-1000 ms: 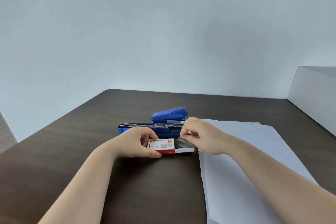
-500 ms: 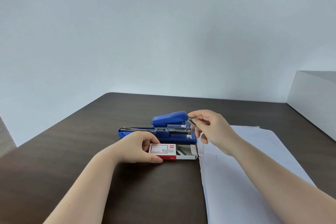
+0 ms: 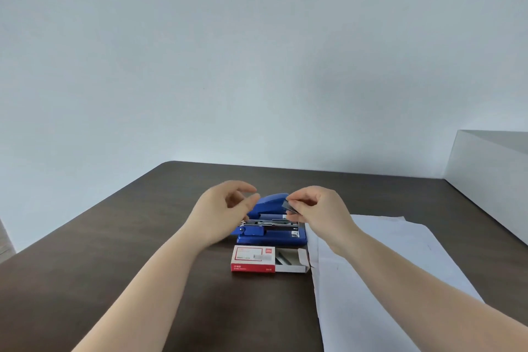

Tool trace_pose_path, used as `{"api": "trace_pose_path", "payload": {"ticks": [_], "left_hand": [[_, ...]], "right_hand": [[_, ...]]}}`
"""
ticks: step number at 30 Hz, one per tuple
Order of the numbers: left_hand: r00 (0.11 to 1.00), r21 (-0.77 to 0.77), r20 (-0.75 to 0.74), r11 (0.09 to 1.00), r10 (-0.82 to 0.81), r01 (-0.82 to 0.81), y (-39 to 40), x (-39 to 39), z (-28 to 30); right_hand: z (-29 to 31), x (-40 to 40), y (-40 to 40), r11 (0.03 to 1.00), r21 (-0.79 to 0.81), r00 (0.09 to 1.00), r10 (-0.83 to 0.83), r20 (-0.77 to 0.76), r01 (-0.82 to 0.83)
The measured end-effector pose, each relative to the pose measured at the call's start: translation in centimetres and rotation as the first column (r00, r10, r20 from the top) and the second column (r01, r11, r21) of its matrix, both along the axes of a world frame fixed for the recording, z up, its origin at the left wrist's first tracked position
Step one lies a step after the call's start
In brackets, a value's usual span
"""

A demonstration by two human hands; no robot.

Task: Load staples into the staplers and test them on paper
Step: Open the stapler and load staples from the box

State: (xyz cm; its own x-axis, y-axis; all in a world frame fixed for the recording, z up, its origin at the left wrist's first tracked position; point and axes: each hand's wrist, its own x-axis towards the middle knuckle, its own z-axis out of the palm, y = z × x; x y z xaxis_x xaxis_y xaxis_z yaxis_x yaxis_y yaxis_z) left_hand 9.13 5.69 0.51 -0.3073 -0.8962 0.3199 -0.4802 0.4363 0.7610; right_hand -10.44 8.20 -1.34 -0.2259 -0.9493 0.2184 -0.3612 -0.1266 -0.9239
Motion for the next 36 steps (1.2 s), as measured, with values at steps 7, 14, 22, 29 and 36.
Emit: {"api": "trace_pose_path", "payload": {"ticks": [7, 14, 22, 29, 36], "left_hand": [[0.984, -0.033, 0.156, 0.997, 0.081, -0.077, -2.8, -0.6, -1.0], [0.989, -0.070, 0.088, 0.991, 0.116, -0.110, -3.4, 0.3, -3.6], [0.979, -0.162, 0.108, 0.974, 0.175, -0.156, -4.5, 0.8, -4.1], [0.926, -0.254, 0.360, 0.967, 0.111, -0.017, -4.9, 0.8, -4.8], [0.887, -0.270, 0.444, 0.963, 0.125, 0.000, -5.1, 1.2, -5.3]], "right_hand": [[1.0, -0.4, -0.8, 0.999, -0.026, 0.987, -0.043, -0.154, 0.040], [-0.3, -1.0, -1.6, 0.996, 0.052, 0.998, -0.066, -0.023, 0.067], [-0.4, -0.3, -2.1, 0.999, 0.037, 0.981, -0.016, 0.195, 0.009], [-1.2, -0.2, -1.6, 0.997, 0.057, 0.977, 0.064, -0.206, -0.053], [-1.3, 0.5, -1.7, 0.993, 0.059, 0.909, 0.120, -0.399, -0.105]]}}
